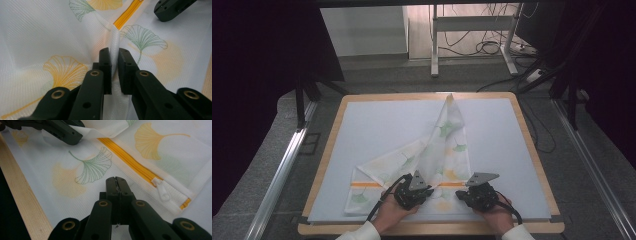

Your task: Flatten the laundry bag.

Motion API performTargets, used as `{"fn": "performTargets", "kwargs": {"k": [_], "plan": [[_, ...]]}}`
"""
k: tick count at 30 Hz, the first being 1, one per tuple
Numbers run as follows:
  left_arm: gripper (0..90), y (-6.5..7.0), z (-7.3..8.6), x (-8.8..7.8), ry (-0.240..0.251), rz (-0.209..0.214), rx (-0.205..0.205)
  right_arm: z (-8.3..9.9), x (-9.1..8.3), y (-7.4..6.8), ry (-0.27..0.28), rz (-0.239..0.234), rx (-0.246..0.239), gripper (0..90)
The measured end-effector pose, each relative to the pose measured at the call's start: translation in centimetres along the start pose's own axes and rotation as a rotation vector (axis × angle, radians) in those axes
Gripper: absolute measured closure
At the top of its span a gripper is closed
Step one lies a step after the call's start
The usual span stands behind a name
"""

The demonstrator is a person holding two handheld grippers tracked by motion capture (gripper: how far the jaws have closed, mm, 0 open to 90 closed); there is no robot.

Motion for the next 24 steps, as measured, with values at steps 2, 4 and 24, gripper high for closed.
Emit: {"fn": "performTargets", "kwargs": {"k": [2,4,24], "plan": [[83.5,-0.1,0.0,-0.1,0.004,-0.005,0.001,0.0,0.0,0.0,0.001,0.001,-0.003,89.2],[83.9,-0.3,-0.1,-0.4,0.013,-0.012,-0.002,0.0,0.0,0.0,0.001,0.0,-0.006,89.2],[85.2,-2.1,-0.5,-3.2,0.104,-0.064,-0.036,0.1,-0.1,0.2,-0.002,-0.009,-0.009,89.3]]}}
Point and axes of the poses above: each handheld gripper's, and its own axes: x roughly forward along the jaws, z roughly out of its underside, y roughly to its right, the point moved 3 cm from there along x, roughly forward along the jaws, and after that the axes turned 14 degrees about x, right-handed, at the moved point
